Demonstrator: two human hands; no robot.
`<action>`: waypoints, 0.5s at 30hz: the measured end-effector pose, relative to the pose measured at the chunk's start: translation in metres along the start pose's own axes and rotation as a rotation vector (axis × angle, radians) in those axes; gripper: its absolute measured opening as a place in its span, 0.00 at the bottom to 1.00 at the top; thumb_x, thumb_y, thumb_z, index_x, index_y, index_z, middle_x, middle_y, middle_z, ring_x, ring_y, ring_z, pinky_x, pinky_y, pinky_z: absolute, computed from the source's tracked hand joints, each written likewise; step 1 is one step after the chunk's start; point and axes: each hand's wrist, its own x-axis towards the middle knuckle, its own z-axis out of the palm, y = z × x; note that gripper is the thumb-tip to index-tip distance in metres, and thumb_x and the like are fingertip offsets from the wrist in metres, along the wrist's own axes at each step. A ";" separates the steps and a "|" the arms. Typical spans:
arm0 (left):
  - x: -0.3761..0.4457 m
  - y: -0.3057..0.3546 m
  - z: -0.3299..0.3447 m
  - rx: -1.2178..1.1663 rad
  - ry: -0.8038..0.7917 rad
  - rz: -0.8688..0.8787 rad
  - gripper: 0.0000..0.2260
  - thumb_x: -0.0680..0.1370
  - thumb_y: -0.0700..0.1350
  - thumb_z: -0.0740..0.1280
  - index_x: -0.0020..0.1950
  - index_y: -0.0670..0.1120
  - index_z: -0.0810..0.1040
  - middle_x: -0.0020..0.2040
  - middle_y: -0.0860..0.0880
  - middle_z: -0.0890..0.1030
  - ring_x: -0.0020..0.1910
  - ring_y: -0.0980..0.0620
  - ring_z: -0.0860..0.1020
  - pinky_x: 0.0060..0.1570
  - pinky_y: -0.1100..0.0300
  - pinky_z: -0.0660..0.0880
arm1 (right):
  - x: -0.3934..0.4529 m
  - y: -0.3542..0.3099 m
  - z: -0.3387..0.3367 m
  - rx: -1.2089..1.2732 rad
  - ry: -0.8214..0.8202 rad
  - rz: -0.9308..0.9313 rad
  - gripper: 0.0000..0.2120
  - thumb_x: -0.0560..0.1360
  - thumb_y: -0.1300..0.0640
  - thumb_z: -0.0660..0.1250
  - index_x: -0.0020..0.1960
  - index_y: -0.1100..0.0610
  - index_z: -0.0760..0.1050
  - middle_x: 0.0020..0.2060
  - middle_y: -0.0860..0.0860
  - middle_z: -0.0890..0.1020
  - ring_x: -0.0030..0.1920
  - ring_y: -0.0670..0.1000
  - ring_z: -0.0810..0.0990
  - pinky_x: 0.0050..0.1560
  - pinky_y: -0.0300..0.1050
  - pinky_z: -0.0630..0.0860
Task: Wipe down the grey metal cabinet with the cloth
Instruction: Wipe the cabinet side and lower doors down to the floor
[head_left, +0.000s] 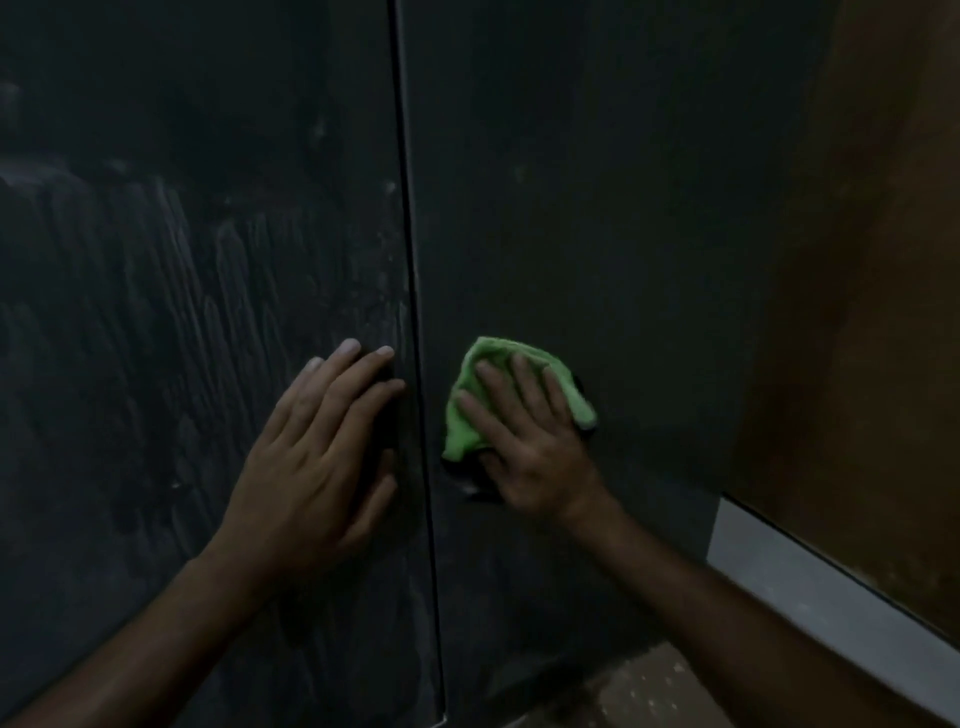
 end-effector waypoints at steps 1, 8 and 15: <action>-0.001 -0.001 -0.001 -0.001 -0.010 0.001 0.29 0.79 0.51 0.63 0.77 0.37 0.71 0.82 0.38 0.65 0.84 0.39 0.58 0.83 0.42 0.53 | 0.002 0.014 -0.002 0.000 0.009 0.033 0.26 0.79 0.50 0.60 0.76 0.55 0.67 0.77 0.58 0.63 0.77 0.69 0.60 0.73 0.71 0.64; -0.002 0.001 0.004 -0.004 0.003 0.011 0.32 0.79 0.50 0.62 0.81 0.37 0.65 0.83 0.39 0.63 0.84 0.40 0.56 0.84 0.42 0.50 | 0.058 -0.032 0.026 0.112 0.210 0.458 0.29 0.85 0.43 0.48 0.82 0.55 0.55 0.82 0.57 0.51 0.82 0.65 0.47 0.80 0.67 0.47; -0.013 0.007 0.016 0.016 -0.057 0.077 0.33 0.80 0.50 0.62 0.83 0.38 0.62 0.84 0.41 0.61 0.85 0.41 0.54 0.84 0.40 0.50 | -0.062 -0.003 0.032 0.074 0.101 0.741 0.30 0.81 0.50 0.54 0.80 0.62 0.60 0.80 0.64 0.57 0.80 0.68 0.54 0.77 0.69 0.56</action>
